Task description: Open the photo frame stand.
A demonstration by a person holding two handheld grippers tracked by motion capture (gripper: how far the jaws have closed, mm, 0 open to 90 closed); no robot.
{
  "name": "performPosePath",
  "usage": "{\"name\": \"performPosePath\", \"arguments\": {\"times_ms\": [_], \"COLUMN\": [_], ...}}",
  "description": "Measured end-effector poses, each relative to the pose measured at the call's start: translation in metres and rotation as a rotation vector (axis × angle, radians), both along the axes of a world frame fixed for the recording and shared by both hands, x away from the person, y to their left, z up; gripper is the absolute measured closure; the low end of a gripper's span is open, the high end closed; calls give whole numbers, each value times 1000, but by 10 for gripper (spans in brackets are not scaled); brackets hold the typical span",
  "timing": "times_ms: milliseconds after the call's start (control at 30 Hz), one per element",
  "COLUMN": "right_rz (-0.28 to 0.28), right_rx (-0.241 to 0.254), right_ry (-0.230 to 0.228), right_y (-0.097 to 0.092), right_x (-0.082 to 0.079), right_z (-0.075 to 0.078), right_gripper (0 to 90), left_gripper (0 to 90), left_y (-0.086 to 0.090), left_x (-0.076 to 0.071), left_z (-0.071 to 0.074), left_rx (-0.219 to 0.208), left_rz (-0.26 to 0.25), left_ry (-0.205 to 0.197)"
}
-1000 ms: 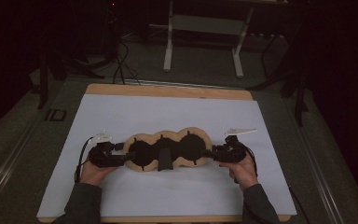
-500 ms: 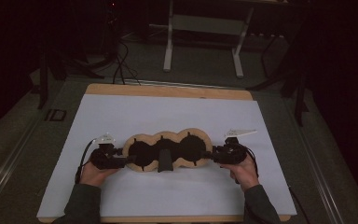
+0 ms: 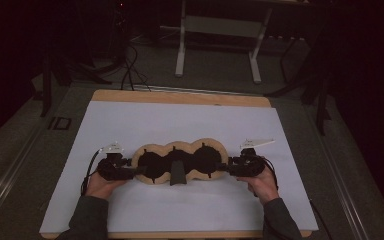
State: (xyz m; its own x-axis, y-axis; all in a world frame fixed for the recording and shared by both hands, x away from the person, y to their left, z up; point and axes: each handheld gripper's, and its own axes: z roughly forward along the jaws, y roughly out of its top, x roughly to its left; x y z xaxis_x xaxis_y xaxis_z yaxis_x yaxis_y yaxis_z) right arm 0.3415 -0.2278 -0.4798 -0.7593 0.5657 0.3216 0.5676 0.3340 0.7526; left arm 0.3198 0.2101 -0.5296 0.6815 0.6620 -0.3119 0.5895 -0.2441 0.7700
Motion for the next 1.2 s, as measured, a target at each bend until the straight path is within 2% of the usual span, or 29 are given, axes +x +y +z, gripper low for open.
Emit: {"name": "performPosePath", "arguments": {"times_ms": [167, 267, 333, 367, 467, 567, 767, 967, 1000, 1200], "right_rz": [-6, -29, -38, -42, -60, -69, -83, -103, -108, -131], "right_rx": [-17, -49, -56, -59, -74, -87, -135, -144, -143, -139], "right_ry": [-7, -15, -15, -19, -34, -33, -63, -90, -92, -106], "right_y": [-2, -2, -3, -4, -6, -7, -6, -5, -6, -6], "right_x": [1, 2, 2, 2, 2, 3, 6, 9, 9, 14], "right_z": [-4, -5, -5, -6, -6, -7, -9, -11, -11, -14], "right_gripper": [559, 535, 529, 525, 509, 502, 485, 479, 478, 474], "left_gripper": [472, 503, 508, 510, 527, 533, 532, 530, 529, 525], "left_y": [-4, -6, -7, -10, -13, -17, -25, -30, -31, -33], "left_x": [-1, -2, -1, -1, -1, 0, 1, 7, 8, 16], "left_z": [3, 5, 6, 7, 9, 11, 15, 20, 20, 20], "left_rx": [19, 20, 25, 37, 39, 56, 108, 151, 159, 169], "left_rz": [3, 3, 4, 4, 0, 3, 18, 28, 33, 47], "left_ry": [-29, -58, -62, -79, -99, -117, -171, -193, -208, -230]}}
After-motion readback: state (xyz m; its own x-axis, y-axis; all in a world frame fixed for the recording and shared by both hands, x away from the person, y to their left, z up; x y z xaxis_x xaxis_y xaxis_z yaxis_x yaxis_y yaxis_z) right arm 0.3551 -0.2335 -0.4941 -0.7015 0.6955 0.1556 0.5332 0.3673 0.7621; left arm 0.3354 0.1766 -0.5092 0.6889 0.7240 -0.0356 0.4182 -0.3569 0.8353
